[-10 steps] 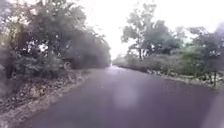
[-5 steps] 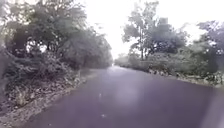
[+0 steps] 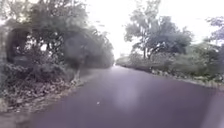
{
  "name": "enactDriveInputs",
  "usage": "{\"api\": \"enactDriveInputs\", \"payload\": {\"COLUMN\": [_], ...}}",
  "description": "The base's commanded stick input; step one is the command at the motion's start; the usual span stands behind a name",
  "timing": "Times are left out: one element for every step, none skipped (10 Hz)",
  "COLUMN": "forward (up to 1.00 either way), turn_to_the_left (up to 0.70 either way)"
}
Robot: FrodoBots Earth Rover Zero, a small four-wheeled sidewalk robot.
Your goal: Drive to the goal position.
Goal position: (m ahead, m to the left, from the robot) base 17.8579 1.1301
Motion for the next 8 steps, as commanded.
{"api": "enactDriveInputs", "payload": {"forward": [1.0,1.0,1.0,1.0,1.0,1.0,1.0,1.0], "turn_to_the_left": [0.0,0.0,0.0,0.0,0.0,0.0,0.0,0.0]}}
